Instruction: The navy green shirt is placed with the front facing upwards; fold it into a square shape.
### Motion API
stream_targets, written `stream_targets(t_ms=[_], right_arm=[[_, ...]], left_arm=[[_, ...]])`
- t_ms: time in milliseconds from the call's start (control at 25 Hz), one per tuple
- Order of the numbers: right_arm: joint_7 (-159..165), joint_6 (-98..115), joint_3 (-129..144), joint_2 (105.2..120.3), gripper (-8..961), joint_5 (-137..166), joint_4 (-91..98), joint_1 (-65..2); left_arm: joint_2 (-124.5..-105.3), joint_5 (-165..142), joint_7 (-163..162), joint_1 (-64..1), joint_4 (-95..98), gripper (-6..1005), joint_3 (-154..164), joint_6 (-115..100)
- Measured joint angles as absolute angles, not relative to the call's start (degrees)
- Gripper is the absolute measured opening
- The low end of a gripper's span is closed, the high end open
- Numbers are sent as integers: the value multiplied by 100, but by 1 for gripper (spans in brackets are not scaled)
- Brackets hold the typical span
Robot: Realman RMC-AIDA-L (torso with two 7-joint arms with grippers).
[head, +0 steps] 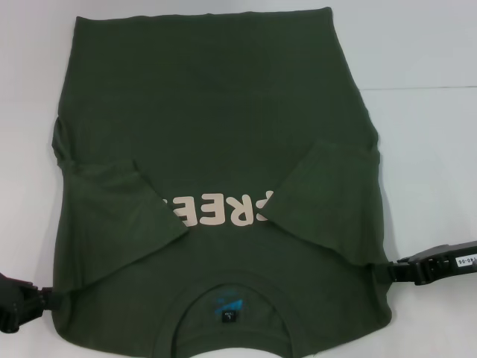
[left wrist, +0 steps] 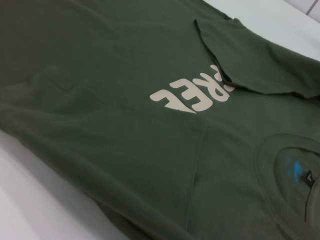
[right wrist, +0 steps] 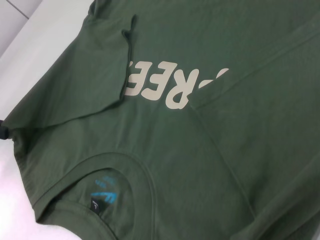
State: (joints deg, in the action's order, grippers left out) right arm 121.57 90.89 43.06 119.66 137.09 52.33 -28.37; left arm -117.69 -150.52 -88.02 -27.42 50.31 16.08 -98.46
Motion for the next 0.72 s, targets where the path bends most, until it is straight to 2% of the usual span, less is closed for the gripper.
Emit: stream_targets(t_ms=[560,720], right_arm=[[12222,9126,4333,11968,42,13701,5264,-2982],[12239,9131,4342,11970,42,13701,5269,-3066]], left_arm=[[-11815,-15159,-10177,-2753,5639,53,1727,-9636],[-11815,-15462,-10840,-2755,5782,149,1969,-9621]])
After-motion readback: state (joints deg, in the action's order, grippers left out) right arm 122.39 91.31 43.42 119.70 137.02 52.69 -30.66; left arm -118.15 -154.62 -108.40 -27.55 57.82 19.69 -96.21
